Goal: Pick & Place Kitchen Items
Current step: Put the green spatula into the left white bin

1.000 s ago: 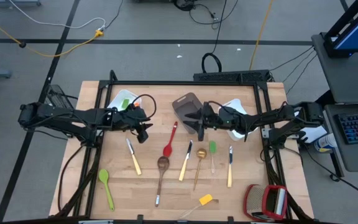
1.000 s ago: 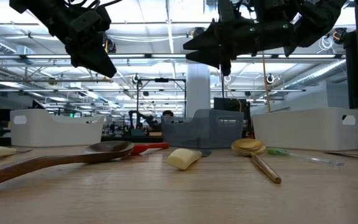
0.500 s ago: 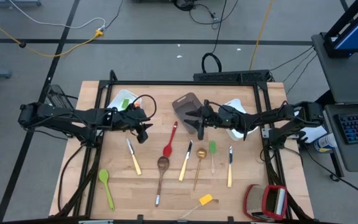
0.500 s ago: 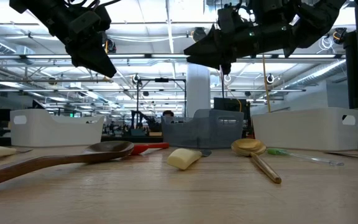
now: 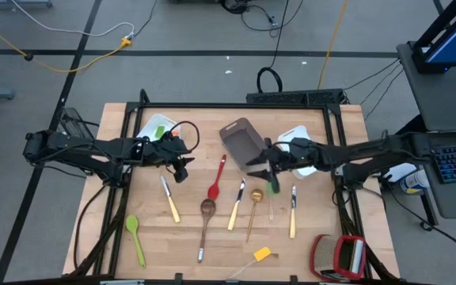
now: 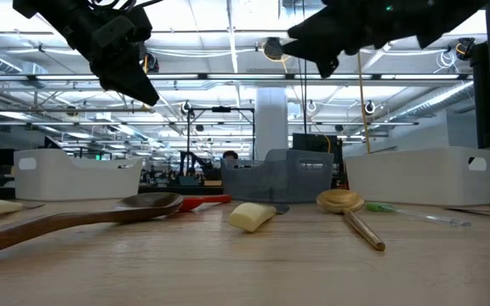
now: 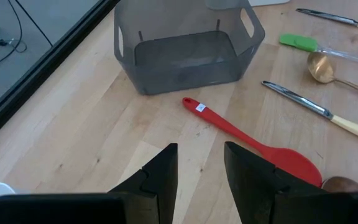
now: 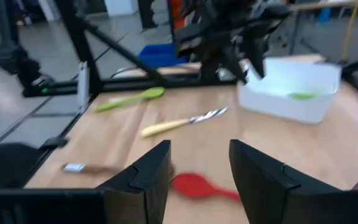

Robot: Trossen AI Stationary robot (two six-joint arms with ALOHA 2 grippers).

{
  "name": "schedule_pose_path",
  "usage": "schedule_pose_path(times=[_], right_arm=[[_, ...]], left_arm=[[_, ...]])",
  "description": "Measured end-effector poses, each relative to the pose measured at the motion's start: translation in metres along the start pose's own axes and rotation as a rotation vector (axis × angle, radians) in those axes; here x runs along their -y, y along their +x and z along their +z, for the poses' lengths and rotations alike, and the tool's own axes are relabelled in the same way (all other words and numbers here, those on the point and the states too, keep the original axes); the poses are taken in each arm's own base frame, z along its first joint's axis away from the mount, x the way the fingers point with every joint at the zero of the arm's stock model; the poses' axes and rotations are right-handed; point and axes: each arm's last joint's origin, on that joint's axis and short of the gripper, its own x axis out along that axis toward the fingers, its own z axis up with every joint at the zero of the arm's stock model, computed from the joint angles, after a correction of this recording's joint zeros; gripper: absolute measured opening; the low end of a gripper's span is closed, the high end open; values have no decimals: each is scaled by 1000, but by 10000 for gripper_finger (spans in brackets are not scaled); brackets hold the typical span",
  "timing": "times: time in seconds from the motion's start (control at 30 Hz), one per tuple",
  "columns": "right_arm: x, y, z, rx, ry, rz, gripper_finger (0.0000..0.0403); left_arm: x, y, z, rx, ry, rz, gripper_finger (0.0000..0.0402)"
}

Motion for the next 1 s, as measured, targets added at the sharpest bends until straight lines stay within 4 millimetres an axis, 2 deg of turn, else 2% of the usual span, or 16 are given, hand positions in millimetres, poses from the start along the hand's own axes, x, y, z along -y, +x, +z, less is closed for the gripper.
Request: schedule_pose_path(times=[0.27, 0.43, 0.63, 1.0], right_arm=[[-21, -5, -4, -60, -8, 24, 156], [-25, -5, -10, -110, -3, 29, 181], [-24, -6, -17, -189, 35, 19, 208], [-22, -14, -42, -456, 117, -29, 214]], left_arm=[[0, 0, 0, 0, -1, 0, 136], [0, 0, 0, 0, -1, 0, 136], [0, 0, 0, 0, -2, 0, 136], [0, 0, 0, 0, -2, 0, 136]])
